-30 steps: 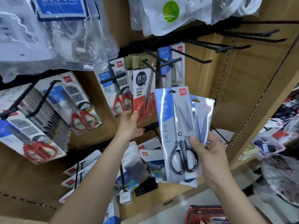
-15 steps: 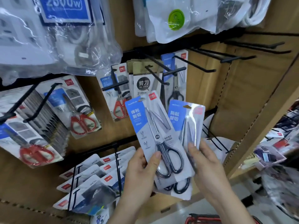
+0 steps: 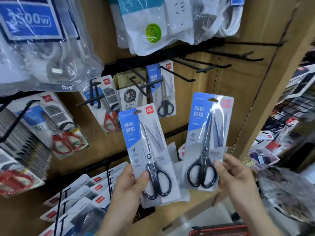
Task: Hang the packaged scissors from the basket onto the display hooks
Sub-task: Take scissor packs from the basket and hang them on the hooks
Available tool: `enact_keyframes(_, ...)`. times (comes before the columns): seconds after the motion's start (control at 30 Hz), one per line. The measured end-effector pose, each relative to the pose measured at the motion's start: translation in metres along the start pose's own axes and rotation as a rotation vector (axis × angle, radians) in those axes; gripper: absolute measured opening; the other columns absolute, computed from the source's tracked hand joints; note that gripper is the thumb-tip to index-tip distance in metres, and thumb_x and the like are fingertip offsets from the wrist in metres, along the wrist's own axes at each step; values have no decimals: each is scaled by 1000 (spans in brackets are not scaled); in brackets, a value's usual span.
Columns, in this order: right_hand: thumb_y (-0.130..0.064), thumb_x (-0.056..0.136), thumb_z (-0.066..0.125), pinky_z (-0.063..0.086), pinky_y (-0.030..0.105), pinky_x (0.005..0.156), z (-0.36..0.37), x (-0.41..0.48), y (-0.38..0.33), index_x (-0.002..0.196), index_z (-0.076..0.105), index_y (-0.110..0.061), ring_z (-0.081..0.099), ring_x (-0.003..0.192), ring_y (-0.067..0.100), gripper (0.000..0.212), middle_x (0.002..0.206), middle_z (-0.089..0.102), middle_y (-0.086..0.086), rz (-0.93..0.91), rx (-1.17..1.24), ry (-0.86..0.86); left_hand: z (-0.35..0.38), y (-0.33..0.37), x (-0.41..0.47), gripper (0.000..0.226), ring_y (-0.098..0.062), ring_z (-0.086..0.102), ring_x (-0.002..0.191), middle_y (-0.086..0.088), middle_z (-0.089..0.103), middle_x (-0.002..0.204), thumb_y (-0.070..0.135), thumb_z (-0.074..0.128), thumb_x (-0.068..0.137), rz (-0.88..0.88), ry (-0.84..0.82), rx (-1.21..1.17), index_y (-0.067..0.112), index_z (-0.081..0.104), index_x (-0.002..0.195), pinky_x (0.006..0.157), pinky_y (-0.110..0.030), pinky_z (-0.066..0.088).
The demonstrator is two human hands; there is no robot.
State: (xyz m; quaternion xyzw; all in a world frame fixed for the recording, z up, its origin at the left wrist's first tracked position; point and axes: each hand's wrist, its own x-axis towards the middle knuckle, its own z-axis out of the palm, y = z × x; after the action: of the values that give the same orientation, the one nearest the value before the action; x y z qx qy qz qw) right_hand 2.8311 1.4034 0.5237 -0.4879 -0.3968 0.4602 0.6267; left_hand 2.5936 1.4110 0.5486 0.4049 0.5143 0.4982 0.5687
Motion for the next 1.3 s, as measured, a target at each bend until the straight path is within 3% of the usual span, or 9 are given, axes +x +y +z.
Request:
enact_keyframes(0.1,0,92,56,57,20,64,-5,8,-12,102,72,-12,72,76,11,22,88,78,2,-37,-37,1,-3,-3,-7,32,-29,68,109,-8,73,114,4,56,94,-3,-62,25,16,62,123,103,-54,46)
enact_keyframes(0.33,-8,92,57,59,29,78,5,19,-28,99,77,-21,72,86,16,25,96,78,5,-106,-33,-44,1,-5,-15,45,-23,68,109,-4,74,114,19,61,77,76,-124,51,20,63,121,91,-38,51)
enact_keyframes(0.47,-3,94,55,52,17,67,6,23,-35,95,77,-22,67,73,4,30,87,78,-3,-132,-47,-56,-4,-7,-14,46,-23,71,102,-7,75,109,14,62,71,64,-130,21,16,63,117,76,-24,57)
enact_keyframes(0.67,-7,92,60,54,39,88,9,32,-44,96,79,-21,71,91,22,24,97,78,5,-165,-26,-11,-6,-4,-16,42,-24,74,92,-11,76,103,12,62,71,63,-130,-29,14,66,113,67,-23,57)
enact_keyframes(0.87,-2,94,59,58,32,74,21,38,-45,97,77,-23,71,82,18,28,90,78,4,-153,-2,48,-12,-1,-21,30,-21,74,78,-10,77,90,-4,51,86,103,-38,-21,10,65,109,60,-20,55)
enact_keyframes(1.0,-5,95,60,45,39,62,30,44,-48,94,65,-25,52,67,25,21,80,59,31,-235,-59,148,-13,0,-20,43,-29,72,90,-13,76,100,1,72,71,112,-26,-42,11,66,112,70,-27,58)
enact_keyframes(1.1,-7,93,62,40,36,66,38,53,-45,86,67,-19,47,69,21,15,74,59,15,-231,-111,169,1,0,-12,45,-28,73,94,-12,76,104,11,64,69,76,-98,-43,12,66,113,73,-31,58)
enact_keyframes(1.2,-12,93,65,55,36,79,41,53,-43,93,74,-20,65,81,15,12,88,74,0,-197,-122,140,20,1,-1,39,-32,68,107,-9,73,114,20,63,76,36,-142,-14,22,69,115,92,-50,53)
enact_keyframes(1.3,-20,94,61,53,26,85,28,43,-41,117,71,-31,63,103,-8,27,113,70,-23,-21,-94,-120,29,4,10,37,-31,66,112,-8,71,119,15,68,82,4,-148,-49,26,69,117,102,-56,46)
